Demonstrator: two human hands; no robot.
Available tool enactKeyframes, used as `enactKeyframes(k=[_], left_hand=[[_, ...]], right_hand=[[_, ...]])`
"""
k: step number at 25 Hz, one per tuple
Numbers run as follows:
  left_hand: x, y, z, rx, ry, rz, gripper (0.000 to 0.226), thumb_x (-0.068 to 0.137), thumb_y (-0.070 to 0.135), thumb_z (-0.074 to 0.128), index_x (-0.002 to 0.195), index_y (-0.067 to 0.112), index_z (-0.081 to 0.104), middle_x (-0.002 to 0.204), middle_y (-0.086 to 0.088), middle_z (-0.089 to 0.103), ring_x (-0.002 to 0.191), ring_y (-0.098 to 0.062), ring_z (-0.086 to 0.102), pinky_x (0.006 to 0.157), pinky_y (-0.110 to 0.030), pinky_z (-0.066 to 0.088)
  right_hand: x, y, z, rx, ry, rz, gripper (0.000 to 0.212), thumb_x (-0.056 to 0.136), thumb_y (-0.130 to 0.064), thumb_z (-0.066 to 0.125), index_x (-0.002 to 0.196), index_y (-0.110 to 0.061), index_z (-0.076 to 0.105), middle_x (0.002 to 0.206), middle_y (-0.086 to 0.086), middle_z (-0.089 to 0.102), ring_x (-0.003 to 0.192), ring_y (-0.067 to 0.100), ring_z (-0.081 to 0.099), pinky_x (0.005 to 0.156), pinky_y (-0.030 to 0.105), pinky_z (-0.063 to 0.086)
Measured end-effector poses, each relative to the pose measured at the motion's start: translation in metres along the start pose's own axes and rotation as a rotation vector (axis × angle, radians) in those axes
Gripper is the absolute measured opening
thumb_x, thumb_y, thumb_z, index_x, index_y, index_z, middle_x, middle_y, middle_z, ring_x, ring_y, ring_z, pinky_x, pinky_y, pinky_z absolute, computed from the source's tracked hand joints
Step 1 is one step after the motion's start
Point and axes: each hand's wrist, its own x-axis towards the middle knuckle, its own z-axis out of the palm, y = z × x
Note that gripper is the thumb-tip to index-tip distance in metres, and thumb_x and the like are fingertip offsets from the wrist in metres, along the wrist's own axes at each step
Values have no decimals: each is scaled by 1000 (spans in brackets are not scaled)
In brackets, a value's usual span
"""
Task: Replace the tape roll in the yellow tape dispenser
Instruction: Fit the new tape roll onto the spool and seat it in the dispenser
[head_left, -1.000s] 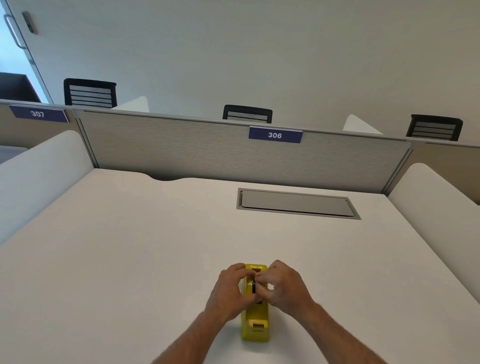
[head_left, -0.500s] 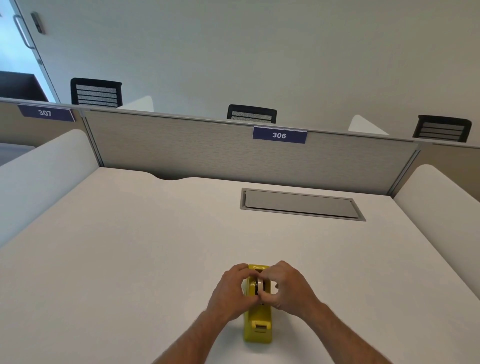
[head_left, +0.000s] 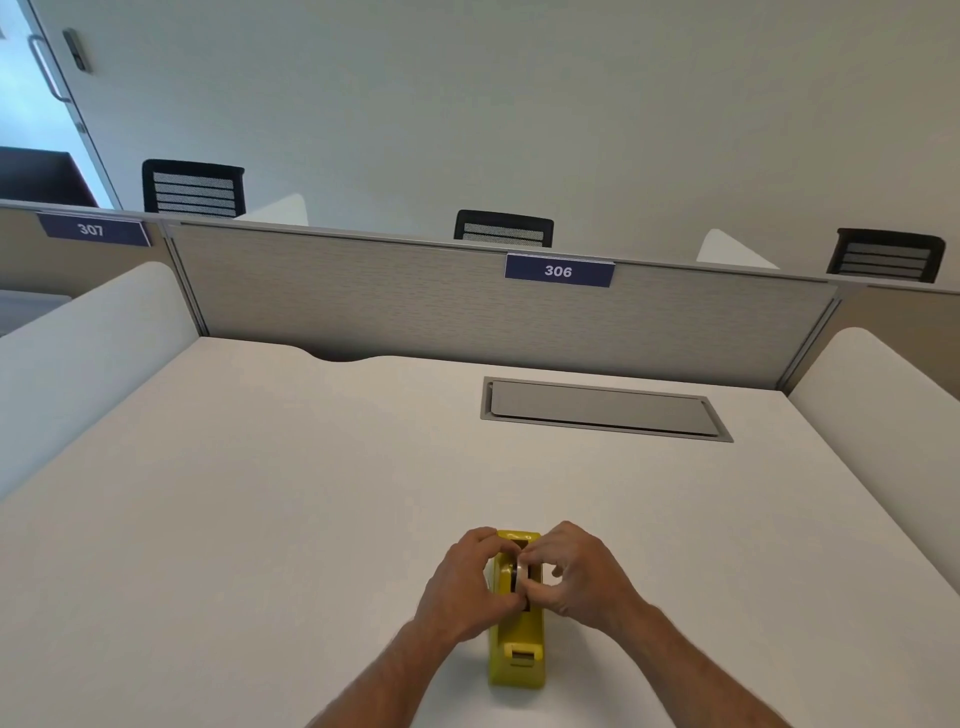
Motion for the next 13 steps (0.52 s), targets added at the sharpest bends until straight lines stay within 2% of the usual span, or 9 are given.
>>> enactKeyframes(k=[5,8,13], left_hand=[[0,0,0,-8,14,-1,48,67,54,73,111,42,59,125,23,51,113,1,47,97,-23,47],[2,-1,0,-10,8,3,48,67,53,75,110,41,58,123,22,52,110,-1,49,95,-25,49],[3,-3,0,-8,-7,7,49,68,57,74,111,41,57,125,22,50,112,-1,48,97,-25,48]], right_hand=[[4,2,0,28,-12,17,8,81,-27,71,83,-27,78,82,-16,75,78,7,57,65,28,51],[6,4,0,48,-25,32,8,79,-30,71,84,-27,77,84,-16,75,81,6,58,67,27,52],[3,6,2,-3,-66,16,28,72,-44,68,96,-30,73,91,-18,72,88,5,52,64,24,53]])
